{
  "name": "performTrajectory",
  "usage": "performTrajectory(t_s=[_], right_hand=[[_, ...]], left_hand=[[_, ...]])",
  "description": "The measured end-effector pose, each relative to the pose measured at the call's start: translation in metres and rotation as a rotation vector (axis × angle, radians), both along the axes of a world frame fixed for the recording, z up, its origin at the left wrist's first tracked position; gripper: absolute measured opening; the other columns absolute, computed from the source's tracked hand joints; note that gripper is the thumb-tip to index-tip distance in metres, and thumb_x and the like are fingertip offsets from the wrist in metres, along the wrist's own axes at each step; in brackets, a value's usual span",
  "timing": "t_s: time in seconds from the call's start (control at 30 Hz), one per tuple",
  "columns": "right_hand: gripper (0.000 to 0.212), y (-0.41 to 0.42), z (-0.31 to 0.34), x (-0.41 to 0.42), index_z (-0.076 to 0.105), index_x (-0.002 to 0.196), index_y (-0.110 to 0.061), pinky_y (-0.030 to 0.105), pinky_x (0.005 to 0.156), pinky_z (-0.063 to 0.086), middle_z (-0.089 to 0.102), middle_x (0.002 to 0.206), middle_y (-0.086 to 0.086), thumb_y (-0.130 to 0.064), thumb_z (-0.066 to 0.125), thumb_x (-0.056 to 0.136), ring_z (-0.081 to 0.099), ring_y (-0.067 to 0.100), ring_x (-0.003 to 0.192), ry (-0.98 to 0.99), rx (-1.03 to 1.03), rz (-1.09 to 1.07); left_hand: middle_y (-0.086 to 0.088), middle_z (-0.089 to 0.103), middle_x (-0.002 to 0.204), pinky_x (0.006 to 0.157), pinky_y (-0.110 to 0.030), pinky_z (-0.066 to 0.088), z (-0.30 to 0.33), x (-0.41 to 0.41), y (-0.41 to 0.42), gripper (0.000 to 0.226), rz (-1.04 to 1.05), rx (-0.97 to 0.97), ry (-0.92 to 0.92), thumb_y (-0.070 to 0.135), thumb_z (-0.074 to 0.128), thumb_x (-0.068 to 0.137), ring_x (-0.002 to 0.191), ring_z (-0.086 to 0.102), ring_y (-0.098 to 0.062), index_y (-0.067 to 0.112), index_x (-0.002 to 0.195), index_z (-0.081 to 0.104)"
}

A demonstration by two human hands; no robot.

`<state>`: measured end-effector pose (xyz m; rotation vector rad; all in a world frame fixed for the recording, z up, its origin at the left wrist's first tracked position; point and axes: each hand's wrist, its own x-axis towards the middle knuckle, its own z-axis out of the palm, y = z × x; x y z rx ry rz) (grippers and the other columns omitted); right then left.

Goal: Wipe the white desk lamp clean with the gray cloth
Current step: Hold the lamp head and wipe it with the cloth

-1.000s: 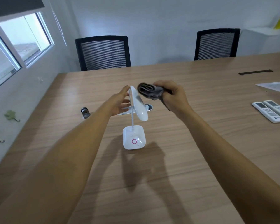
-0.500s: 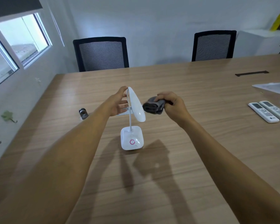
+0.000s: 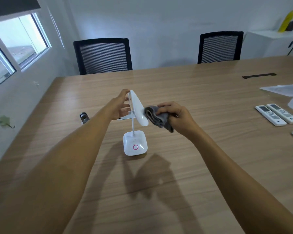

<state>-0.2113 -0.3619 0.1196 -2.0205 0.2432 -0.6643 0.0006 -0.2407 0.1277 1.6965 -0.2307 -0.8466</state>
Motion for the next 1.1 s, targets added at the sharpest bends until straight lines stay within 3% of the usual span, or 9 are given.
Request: performTrajectory(t_s=[0.17, 0.27, 0.37, 0.5, 0.6, 0.7, 0.9, 1.03, 1.1], right_hand=[[0.054, -0.001, 0.008, 0.003, 0.070, 0.089, -0.019, 0.009, 0.085, 0.045, 0.061, 0.093, -0.011, 0.019, 0.044, 0.060, 0.059, -0.009, 0.089, -0.131, 0.075, -0.121], [0.053, 0.019, 0.030, 0.022, 0.073, 0.090, -0.017, 0.009, 0.077, 0.047, 0.062, 0.093, -0.008, 0.019, 0.046, 0.061, 0.062, 0.013, 0.090, -0.282, 0.080, -0.081], [0.049, 0.036, 0.036, 0.033, 0.076, 0.091, -0.007, 0.018, 0.090, 0.045, 0.064, 0.098, 0.005, 0.015, 0.043, 0.062, 0.059, 0.023, 0.101, -0.255, -0.108, -0.014], [0.039, 0.029, 0.012, 0.015, 0.078, 0.082, -0.007, 0.000, 0.091, 0.031, 0.068, 0.108, 0.017, 0.014, 0.049, 0.066, 0.056, 0.018, 0.103, -0.187, -0.347, 0.001], [0.042, 0.009, -0.009, -0.014, 0.078, 0.079, -0.012, 0.005, 0.093, 0.034, 0.066, 0.108, 0.006, 0.016, 0.050, 0.064, 0.055, 0.010, 0.102, -0.138, -0.301, -0.013], [0.056, -0.009, -0.020, -0.035, 0.074, 0.079, -0.023, 0.009, 0.090, 0.040, 0.060, 0.104, -0.012, 0.021, 0.043, 0.061, 0.055, 0.003, 0.102, -0.028, -0.088, -0.014], [0.048, 0.005, 0.010, -0.012, 0.069, 0.093, -0.015, 0.009, 0.083, 0.045, 0.065, 0.091, -0.001, 0.012, 0.043, 0.063, 0.061, -0.009, 0.087, -0.250, 0.167, -0.148], [0.046, 0.028, 0.025, 0.007, 0.074, 0.093, -0.006, 0.009, 0.088, 0.043, 0.060, 0.101, 0.005, 0.015, 0.046, 0.064, 0.058, 0.001, 0.095, -0.248, 0.041, -0.029], [0.044, 0.030, 0.015, 0.006, 0.077, 0.086, -0.006, 0.014, 0.091, 0.042, 0.059, 0.104, 0.006, 0.013, 0.044, 0.063, 0.057, 0.011, 0.100, -0.209, -0.150, 0.012]], left_hand=[[-0.009, 0.064, 0.098, 0.073, -0.030, 0.053, 0.002, -0.002, 0.000, 0.044, 0.009, -0.008, -0.004, 0.058, 0.049, 0.082, 0.086, 0.062, -0.023, 0.017, 0.091, 0.058], [-0.011, 0.065, 0.100, 0.086, -0.034, 0.050, 0.002, -0.001, 0.002, 0.047, -0.030, -0.014, -0.004, 0.057, 0.052, 0.079, 0.089, 0.061, -0.024, 0.015, 0.097, 0.061], [-0.017, 0.060, 0.121, 0.086, -0.037, 0.051, -0.003, 0.006, 0.003, 0.064, -0.062, -0.023, 0.012, 0.062, 0.060, 0.074, 0.099, 0.059, -0.027, 0.014, 0.116, 0.057], [-0.012, 0.062, 0.100, 0.071, -0.033, 0.052, 0.001, -0.004, -0.003, 0.053, -0.021, -0.024, 0.006, 0.056, 0.047, 0.086, 0.082, 0.062, -0.026, 0.010, 0.112, 0.053], [-0.009, 0.059, 0.097, 0.084, -0.034, 0.051, 0.003, -0.008, -0.008, 0.041, -0.036, -0.019, 0.002, 0.052, 0.046, 0.089, 0.080, 0.062, -0.023, 0.013, 0.095, 0.056], [-0.009, 0.059, 0.098, 0.076, -0.032, 0.052, 0.004, -0.008, -0.008, 0.046, -0.021, -0.004, 0.005, 0.054, 0.045, 0.088, 0.082, 0.060, -0.025, 0.010, 0.100, 0.056], [-0.009, 0.059, 0.093, 0.064, -0.030, 0.051, 0.007, -0.010, -0.007, 0.042, -0.002, -0.015, 0.017, 0.052, 0.044, 0.090, 0.076, 0.061, -0.023, 0.011, 0.092, 0.055], [-0.011, 0.061, 0.094, 0.061, -0.031, 0.049, 0.005, -0.010, -0.008, 0.049, 0.012, -0.030, 0.019, 0.052, 0.043, 0.091, 0.075, 0.061, -0.022, 0.007, 0.106, 0.056], [-0.009, 0.061, 0.093, 0.061, -0.030, 0.049, 0.006, -0.012, -0.006, 0.044, 0.002, -0.015, -0.003, 0.051, 0.041, 0.091, 0.075, 0.061, -0.022, 0.011, 0.096, 0.056]])
